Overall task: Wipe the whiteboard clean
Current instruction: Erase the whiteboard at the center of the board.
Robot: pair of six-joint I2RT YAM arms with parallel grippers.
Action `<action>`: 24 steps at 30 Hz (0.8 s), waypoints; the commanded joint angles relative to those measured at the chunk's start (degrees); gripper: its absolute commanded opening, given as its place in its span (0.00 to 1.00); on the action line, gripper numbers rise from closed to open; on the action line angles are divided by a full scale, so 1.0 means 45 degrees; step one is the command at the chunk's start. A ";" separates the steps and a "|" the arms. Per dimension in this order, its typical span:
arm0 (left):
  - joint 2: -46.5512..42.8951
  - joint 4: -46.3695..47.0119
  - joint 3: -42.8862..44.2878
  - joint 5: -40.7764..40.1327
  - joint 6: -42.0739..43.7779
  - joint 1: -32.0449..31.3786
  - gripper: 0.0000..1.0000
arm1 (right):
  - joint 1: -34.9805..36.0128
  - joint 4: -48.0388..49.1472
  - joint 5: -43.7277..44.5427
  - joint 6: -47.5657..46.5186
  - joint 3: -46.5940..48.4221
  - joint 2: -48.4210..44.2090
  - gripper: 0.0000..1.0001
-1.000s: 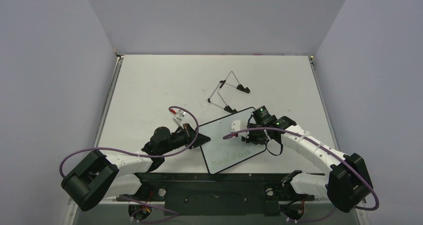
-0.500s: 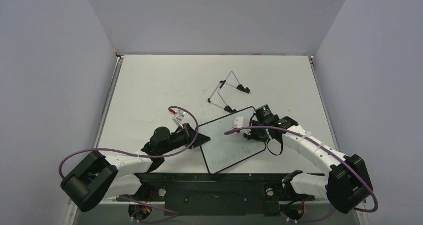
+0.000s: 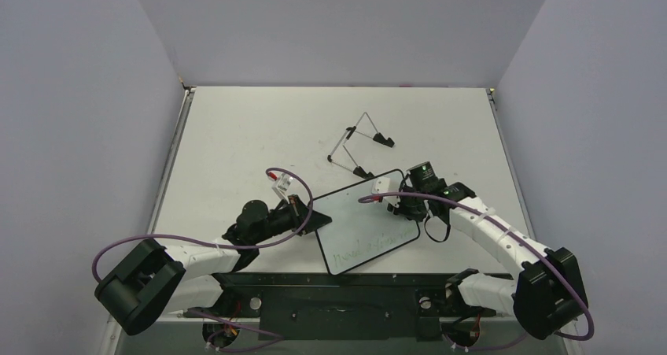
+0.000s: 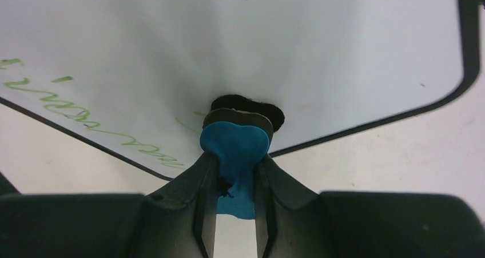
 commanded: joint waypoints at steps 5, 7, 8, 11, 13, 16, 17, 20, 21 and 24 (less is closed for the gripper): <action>-0.0367 0.1676 0.0517 0.0381 -0.0149 0.0020 0.00 | -0.0322 -0.0238 -0.0937 -0.0673 0.0185 -0.0510 0.00; -0.0449 0.1682 0.0455 0.0350 -0.0184 0.0014 0.00 | -0.0051 -0.1026 -0.1907 -0.1578 0.0205 -0.0667 0.00; -0.0498 0.1682 0.0430 0.0328 -0.0203 0.0019 0.00 | 0.0053 -0.1494 -0.2518 -0.1864 0.0183 -0.0730 0.00; -0.0511 0.1680 0.0406 0.0295 -0.0244 0.0005 0.00 | 0.0305 -0.1848 -0.2984 -0.2516 0.0167 -0.0825 0.00; -0.0504 0.1706 0.0388 0.0256 -0.0279 0.0019 0.00 | 0.0313 -0.1439 -0.2222 -0.2035 0.0086 -0.0745 0.00; -0.0452 0.1819 0.0381 0.0243 -0.0365 0.0012 0.00 | 0.0277 0.0311 -0.0352 -0.0717 -0.0084 -0.0753 0.00; -0.0382 0.1878 0.0379 0.0251 -0.0385 0.0008 0.00 | 0.0227 0.0616 0.0385 -0.0196 -0.0114 -0.0748 0.00; -0.0182 0.2185 0.0364 0.0268 -0.0546 0.0015 0.00 | -0.0062 0.1234 0.0945 0.0305 -0.0105 -0.0831 0.00; -0.0070 0.2246 0.0341 0.0272 -0.0573 0.0010 0.00 | -0.0108 0.1278 0.0983 0.0367 -0.0119 -0.0939 0.00; 0.0065 0.2552 0.0289 0.0273 -0.0685 0.0011 0.00 | -0.0203 0.1281 0.0969 0.0342 -0.0157 -0.1021 0.00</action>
